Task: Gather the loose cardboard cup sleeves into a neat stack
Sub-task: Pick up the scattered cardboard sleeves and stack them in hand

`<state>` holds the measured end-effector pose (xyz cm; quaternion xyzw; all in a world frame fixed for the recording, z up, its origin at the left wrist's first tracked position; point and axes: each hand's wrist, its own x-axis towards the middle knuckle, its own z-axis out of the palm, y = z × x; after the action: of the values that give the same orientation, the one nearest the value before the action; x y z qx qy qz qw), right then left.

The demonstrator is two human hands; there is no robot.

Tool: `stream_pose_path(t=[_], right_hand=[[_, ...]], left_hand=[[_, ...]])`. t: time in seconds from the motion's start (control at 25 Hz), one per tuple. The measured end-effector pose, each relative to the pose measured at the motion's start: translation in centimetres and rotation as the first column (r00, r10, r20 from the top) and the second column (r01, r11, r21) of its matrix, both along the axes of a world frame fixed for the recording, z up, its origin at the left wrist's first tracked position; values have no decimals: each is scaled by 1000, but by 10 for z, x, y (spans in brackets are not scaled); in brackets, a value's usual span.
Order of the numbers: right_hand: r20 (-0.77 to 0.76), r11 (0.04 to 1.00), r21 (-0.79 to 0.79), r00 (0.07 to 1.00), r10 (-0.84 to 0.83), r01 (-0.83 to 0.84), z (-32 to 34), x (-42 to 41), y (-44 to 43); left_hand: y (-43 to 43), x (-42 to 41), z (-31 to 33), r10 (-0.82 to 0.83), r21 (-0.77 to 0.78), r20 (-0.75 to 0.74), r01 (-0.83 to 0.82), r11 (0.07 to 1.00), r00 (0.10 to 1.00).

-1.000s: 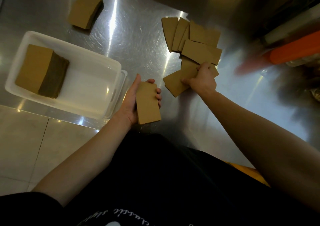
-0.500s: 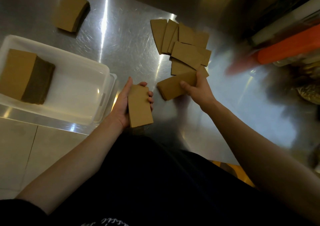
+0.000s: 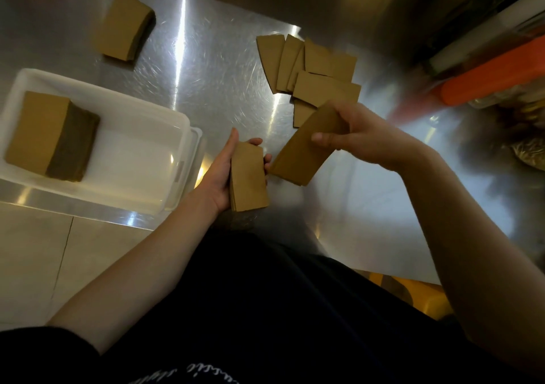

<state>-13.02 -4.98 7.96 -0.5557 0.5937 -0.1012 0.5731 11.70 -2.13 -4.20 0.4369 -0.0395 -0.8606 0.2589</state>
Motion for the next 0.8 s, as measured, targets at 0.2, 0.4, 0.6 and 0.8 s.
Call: stream_pose_path(t=[0.2, 0.4, 0.6, 0.8], right_hand=[[15, 993, 15, 993, 114, -114, 2, 27, -7], [-215, 962, -148, 957, 195, -229, -33, 62, 4], [-401, 888, -336, 901, 166, -313, -53, 77, 17], [-405, 866, -405, 907, 116, -292, -64, 70, 18]], left_hand=[[-3, -4, 7, -84, -43, 51, 86, 995, 995], [-2, -7, 14, -149, -44, 120, 156, 987, 981], [2, -10, 11, -146, -58, 81, 151, 987, 986], [2, -10, 9, -139, -55, 45, 142, 988, 989]])
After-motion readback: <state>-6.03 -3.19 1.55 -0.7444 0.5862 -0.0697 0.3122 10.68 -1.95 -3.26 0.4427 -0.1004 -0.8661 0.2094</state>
